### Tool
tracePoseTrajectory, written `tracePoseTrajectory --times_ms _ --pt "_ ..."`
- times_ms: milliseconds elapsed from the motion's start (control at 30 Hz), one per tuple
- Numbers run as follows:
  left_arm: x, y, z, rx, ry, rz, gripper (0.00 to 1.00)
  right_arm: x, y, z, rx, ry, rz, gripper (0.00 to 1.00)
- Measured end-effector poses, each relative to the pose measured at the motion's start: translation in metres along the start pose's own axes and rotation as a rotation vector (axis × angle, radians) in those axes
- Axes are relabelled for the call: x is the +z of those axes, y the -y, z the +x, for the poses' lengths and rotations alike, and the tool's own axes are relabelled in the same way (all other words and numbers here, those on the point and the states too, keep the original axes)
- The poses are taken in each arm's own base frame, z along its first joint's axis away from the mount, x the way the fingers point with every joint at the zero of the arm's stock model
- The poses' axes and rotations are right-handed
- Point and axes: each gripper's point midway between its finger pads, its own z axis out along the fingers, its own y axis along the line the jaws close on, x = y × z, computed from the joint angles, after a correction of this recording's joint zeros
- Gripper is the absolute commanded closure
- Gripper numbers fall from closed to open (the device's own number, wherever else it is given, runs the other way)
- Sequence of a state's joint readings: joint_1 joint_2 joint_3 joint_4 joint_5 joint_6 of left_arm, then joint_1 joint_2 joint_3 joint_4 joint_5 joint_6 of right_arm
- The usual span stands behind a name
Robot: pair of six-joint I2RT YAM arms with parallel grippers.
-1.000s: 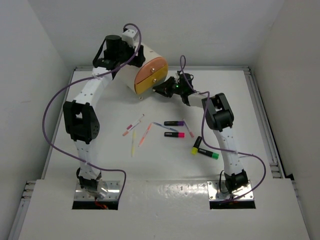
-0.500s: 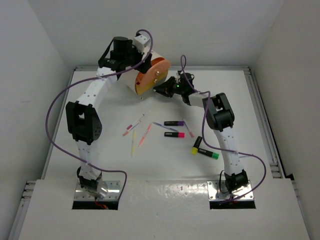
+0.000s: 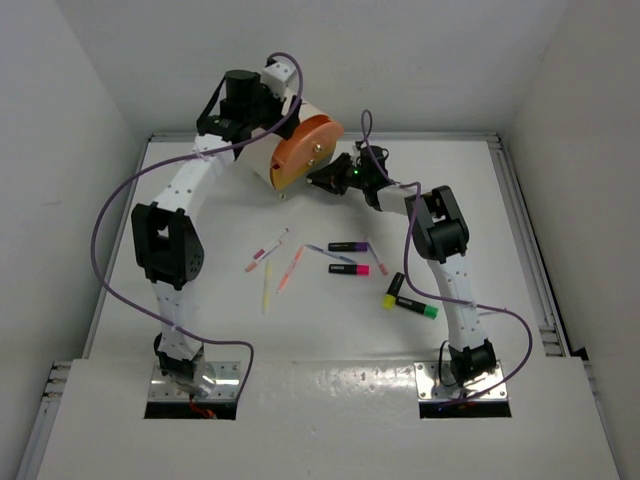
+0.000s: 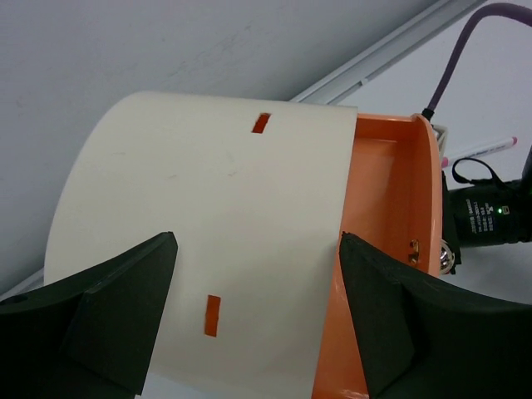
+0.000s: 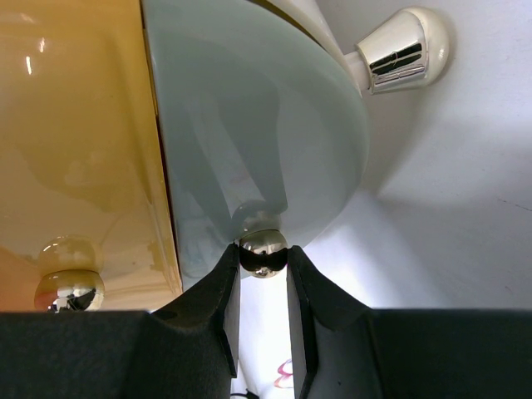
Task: Sort the stationery into containers
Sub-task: Open the drawer in the storage box, then close the drawer in the storage box, then open the drawer in the storage box.
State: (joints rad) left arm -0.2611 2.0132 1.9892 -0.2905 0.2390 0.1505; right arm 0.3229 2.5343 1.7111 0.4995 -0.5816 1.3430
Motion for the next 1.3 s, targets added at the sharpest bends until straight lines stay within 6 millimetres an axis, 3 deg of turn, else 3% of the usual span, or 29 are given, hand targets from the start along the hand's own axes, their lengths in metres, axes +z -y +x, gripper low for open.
tracePoseTrajectory --times_ms 167,467,567,933,1067,1300 --pt "-0.005 0.004 -0.013 0.001 0.033 0.048 0.15 0.0 0.0 0.0 0.0 0.0 0.0 1.0" --pt "-0.03 0.045 -0.034 0.073 0.05 0.192 0.1 0.0 0.0 0.0 0.0 0.0 0.001 1.0" --pt "-0.035 0.05 -0.037 0.102 0.049 0.195 0.1 0.0 0.001 0.0 0.001 -0.001 0.002 1.0" --pt "-0.024 0.084 -0.013 0.316 -0.084 0.105 0.09 0.0 0.001 0.0 -0.001 -0.001 0.003 1.0" --pt "-0.017 0.072 -0.006 0.366 -0.124 0.003 0.08 -0.001 0.001 0.0 -0.003 -0.002 0.003 1.0" --pt "0.006 0.042 0.028 0.453 -0.244 -0.153 0.09 -0.001 0.002 0.0 -0.003 -0.003 0.005 1.0"
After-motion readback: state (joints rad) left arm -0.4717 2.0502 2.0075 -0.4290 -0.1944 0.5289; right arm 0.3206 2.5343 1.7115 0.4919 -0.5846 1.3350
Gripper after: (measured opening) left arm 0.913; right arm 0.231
